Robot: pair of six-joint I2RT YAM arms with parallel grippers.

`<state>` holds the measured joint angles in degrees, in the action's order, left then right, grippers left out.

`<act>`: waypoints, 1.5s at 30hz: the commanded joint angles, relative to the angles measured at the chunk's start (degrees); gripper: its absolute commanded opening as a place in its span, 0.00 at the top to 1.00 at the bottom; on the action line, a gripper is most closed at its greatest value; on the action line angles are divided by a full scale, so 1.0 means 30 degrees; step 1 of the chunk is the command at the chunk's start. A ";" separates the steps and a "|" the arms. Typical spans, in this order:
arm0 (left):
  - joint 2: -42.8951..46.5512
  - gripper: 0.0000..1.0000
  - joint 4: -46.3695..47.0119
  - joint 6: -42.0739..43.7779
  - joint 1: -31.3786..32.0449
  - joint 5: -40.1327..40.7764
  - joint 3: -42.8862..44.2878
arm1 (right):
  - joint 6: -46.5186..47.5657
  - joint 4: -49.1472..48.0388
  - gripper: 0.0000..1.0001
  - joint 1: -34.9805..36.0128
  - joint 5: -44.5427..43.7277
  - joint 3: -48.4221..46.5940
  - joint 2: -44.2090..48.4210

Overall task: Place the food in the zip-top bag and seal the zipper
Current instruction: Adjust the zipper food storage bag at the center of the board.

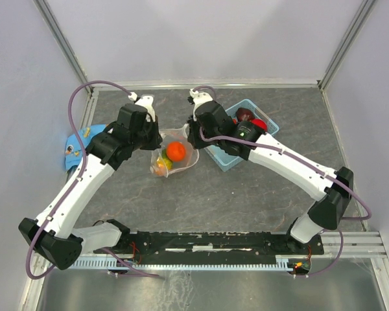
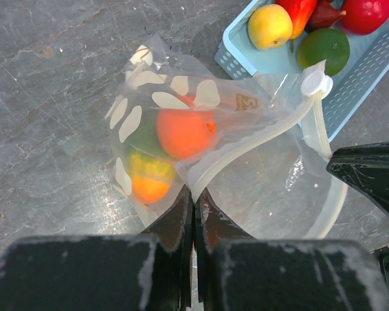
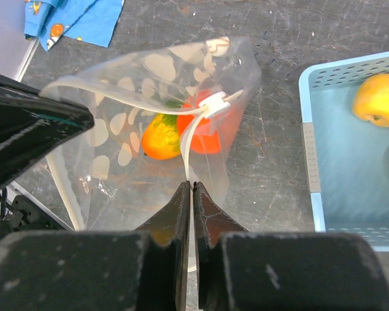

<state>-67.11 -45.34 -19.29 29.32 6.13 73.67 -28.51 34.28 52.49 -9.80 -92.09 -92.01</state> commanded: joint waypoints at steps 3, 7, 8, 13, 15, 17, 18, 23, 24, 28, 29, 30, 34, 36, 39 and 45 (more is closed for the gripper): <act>0.0190 0.97 0.0390 -0.0295 -0.0054 -0.1335 0.0324 | 0.0211 0.1568 0.86 0.0052 -0.0664 -0.0700 -0.0938; -0.0010 0.97 0.0874 -0.0675 -0.0044 -0.1387 -0.0174 | 0.0025 0.1208 0.68 0.0037 -0.0715 0.0068 -0.0760; -0.0012 0.97 0.1011 -0.0735 -0.0047 -0.1434 -0.0268 | -0.0074 0.0937 0.65 0.0050 -0.0742 0.0418 -0.0583; 0.0096 0.97 0.1723 -0.1227 -0.0057 -0.2055 -0.0689 | -0.0852 -0.0529 0.60 0.0036 -0.0204 0.2404 -0.0456; 0.0144 0.97 0.1823 -0.1325 -0.0056 -0.2079 -0.0736 | -0.1304 -0.1193 0.62 0.0052 0.0210 0.3171 -0.0619; 0.0229 0.97 0.1828 -0.1330 -0.0055 -0.1890 -0.0760 | -0.1421 -0.1145 0.70 0.0038 0.0135 0.3349 -0.0892; 0.0296 0.97 0.1811 -0.1293 -0.0059 -0.1691 -0.0799 | -0.1387 -0.0881 0.75 0.0051 0.0049 0.3223 -0.0951; 0.0009 0.97 0.0938 -0.0939 -0.0054 -0.0156 -0.0716 | -0.0330 0.1415 0.98 0.0049 -0.0579 0.0381 -0.0628; -0.0156 0.97 0.0624 -0.0864 -0.0048 0.0001 -0.0494 | -0.0086 0.1966 0.99 0.0070 -0.0520 -0.0429 -0.0694; -0.0331 0.97 -0.0300 -0.0459 -0.0047 0.0170 0.0286 | 0.0379 0.3625 0.98 0.0067 -0.1005 -0.2192 -0.1319; -0.0334 0.97 -0.0538 -0.0368 -0.0032 0.0332 0.0463 | 0.0501 0.3953 0.98 0.0076 -0.1456 -0.2377 -0.1546; -0.0334 0.97 -0.0755 -0.0276 -0.0020 0.0557 0.0602 | 0.0586 0.4169 0.97 0.0055 -0.1952 -0.2451 -0.1736; -0.0045 0.97 -0.0899 -0.0109 -0.0051 0.0862 0.0311 | 0.0628 0.4381 0.96 0.0031 -0.2979 -0.2263 -0.2743; -0.0027 0.97 -0.0857 -0.0075 -0.0052 0.0879 0.0223 | 0.0573 0.4500 0.95 0.0023 -0.2762 -0.2421 -0.3185; -0.0041 0.97 -0.0849 0.0041 -0.0031 0.1067 0.0312 | 0.0718 0.4499 0.91 0.0023 -0.2689 -0.2731 -0.3513; 0.0104 0.97 -0.0953 0.0158 -0.0048 0.1770 0.0583 | 0.0980 0.4009 0.83 -0.0106 -0.3151 -0.2466 -0.3446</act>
<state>-68.23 -48.38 -20.99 29.32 8.97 72.71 -26.63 47.70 52.45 -16.43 -97.91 -104.12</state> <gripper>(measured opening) 0.043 0.146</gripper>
